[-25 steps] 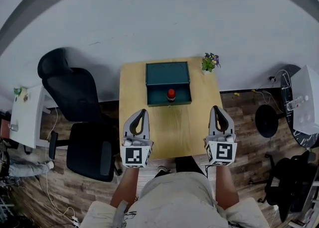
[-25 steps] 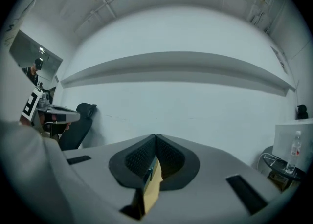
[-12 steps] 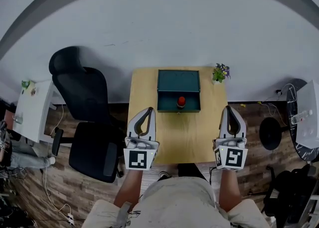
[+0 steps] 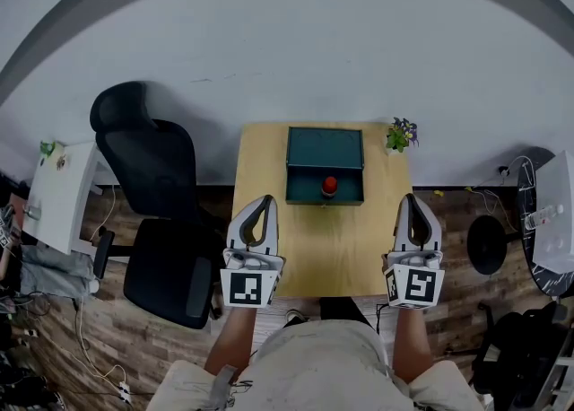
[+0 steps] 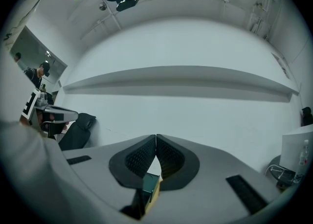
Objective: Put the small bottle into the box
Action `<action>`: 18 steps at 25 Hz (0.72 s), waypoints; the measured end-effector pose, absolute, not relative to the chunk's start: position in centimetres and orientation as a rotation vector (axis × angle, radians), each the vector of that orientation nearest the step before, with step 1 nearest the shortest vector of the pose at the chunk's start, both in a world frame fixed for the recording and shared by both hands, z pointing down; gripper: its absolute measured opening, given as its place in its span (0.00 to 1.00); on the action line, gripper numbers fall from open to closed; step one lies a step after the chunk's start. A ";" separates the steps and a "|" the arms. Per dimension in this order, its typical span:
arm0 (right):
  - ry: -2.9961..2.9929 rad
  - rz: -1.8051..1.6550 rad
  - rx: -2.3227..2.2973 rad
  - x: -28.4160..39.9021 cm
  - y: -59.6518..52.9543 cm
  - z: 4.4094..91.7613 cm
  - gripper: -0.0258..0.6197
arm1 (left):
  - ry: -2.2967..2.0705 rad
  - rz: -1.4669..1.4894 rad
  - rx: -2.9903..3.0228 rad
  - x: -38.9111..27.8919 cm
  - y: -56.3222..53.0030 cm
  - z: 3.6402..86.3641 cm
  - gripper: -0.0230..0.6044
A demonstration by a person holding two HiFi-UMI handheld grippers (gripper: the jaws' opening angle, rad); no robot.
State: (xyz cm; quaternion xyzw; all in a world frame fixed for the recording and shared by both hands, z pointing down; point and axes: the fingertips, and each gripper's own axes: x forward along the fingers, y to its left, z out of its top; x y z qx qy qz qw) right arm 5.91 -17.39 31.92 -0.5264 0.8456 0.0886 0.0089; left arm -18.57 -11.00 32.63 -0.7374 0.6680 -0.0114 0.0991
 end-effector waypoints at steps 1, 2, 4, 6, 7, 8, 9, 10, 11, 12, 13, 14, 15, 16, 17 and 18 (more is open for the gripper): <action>2.644 0.278 -1.640 5.8 -17.4 31.9 0.07 | 1.976 -0.032 -2.175 -18.6 -11.0 32.6 0.05; 2.645 0.279 -1.636 5.8 -17.5 31.8 0.07 | 1.976 -0.039 -2.173 -18.7 -11.0 32.6 0.05; 2.644 0.275 -1.632 5.7 -17.5 31.8 0.07 | 1.981 -0.049 -2.171 -18.7 -10.9 32.7 0.05; 2.645 0.274 -1.629 5.6 -17.6 31.8 0.07 | 1.985 -0.043 -2.167 -18.8 -11.0 32.8 0.05; 2.646 0.272 -1.628 5.6 -17.6 31.8 0.07 | 1.988 -0.047 -2.170 -18.8 -11.0 32.9 0.05; 2.648 0.274 -1.625 5.5 -17.6 31.9 0.07 | 1.992 -0.054 -2.176 -18.8 -11.0 33.0 0.05; 2.652 0.277 -1.622 5.4 -17.6 31.9 0.07 | 1.995 -0.059 -2.179 -18.8 -10.9 33.1 0.05; 2.655 0.278 -1.619 5.3 -17.6 31.9 0.07 | 1.998 -0.060 -2.179 -18.8 -10.9 33.2 0.05; 2.656 0.279 -1.616 5.3 -17.6 31.9 0.07 | 2.000 -0.058 -2.177 -18.9 -10.8 33.2 0.05; 2.656 0.278 -1.615 5.2 -17.7 32.0 0.07 | 2.000 -0.055 -2.175 -18.9 -10.8 33.2 0.05; 2.657 0.277 -1.615 5.2 -17.8 32.0 0.07 | 2.001 -0.052 -2.173 -18.9 -10.9 33.2 0.05; 2.657 0.276 -1.615 5.2 -17.8 32.0 0.07 | 2.002 -0.051 -2.173 -18.9 -10.9 33.2 0.05; 2.658 0.275 -1.616 5.1 -17.9 32.0 0.07 | 2.004 -0.052 -2.174 -19.0 -11.0 33.3 0.05; 2.661 0.273 -1.618 5.0 -18.0 32.1 0.07 | 2.006 -0.053 -2.176 -19.0 -11.0 33.4 0.05; 2.662 0.270 -1.622 4.9 -18.0 32.2 0.07 | 2.009 -0.052 -2.177 -19.1 -11.0 33.4 0.05; 2.662 0.266 -1.627 4.9 -18.0 32.4 0.07 | 2.011 -0.049 -2.177 -19.2 -11.0 33.5 0.05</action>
